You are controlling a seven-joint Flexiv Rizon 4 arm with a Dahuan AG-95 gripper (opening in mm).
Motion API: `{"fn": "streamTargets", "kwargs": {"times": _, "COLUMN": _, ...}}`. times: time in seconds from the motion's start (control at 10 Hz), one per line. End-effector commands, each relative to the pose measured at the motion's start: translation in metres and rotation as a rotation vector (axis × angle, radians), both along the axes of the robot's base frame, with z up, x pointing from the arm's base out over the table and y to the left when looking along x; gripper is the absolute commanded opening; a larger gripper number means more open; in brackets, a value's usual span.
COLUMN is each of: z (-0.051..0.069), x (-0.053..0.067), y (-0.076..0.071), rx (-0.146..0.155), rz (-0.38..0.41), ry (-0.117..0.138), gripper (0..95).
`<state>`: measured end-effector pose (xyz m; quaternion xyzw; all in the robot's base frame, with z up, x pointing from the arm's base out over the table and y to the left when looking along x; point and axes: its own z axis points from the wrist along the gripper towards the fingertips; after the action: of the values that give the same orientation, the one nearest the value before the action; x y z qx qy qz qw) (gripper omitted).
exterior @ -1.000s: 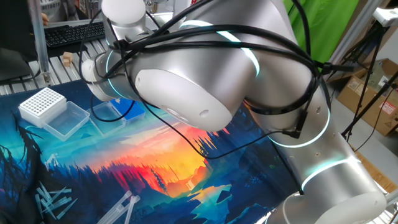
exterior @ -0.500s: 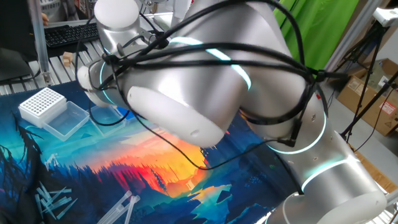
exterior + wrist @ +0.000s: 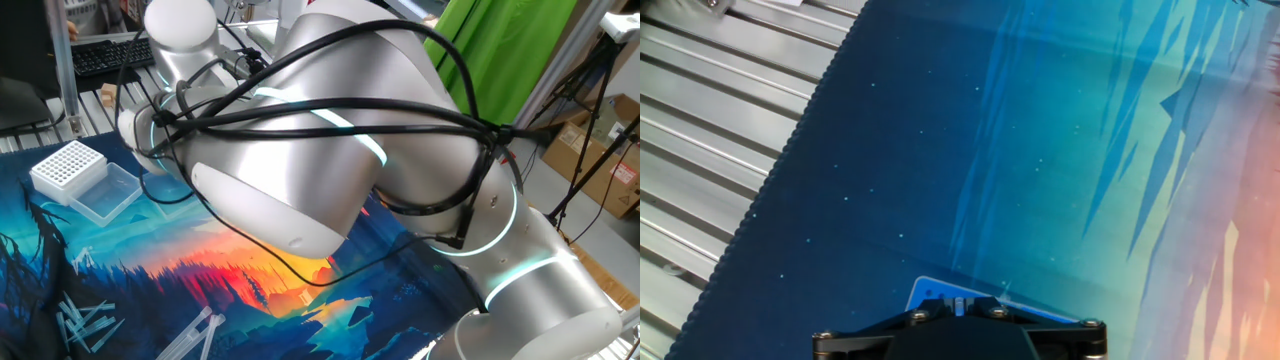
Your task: Insert a small pipette tip into the holder for small pipette tips
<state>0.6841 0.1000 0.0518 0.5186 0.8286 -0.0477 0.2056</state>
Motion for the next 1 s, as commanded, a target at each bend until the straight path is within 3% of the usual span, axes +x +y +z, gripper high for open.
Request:
{"fn": "streamTargets", "kwargs": {"times": 0.1, "z": -0.0009, "x": -0.0005, "y": 0.0, "rx": 0.003, "rz": -0.002, "ry": 0.0, "gripper": 0.0}}
{"fn": "streamTargets", "kwargs": {"times": 0.9, "z": -0.0009, "x": -0.0008, "y": 0.0006, "rx": 0.005, "rz": -0.006, "ry": 0.003, "gripper": 0.0}}
{"fn": "streamTargets", "kwargs": {"times": 1.0, "z": -0.0007, "x": -0.001, "y": 0.0009, "rx": 0.005, "rz": -0.004, "ry": 0.004, "gripper": 19.0}}
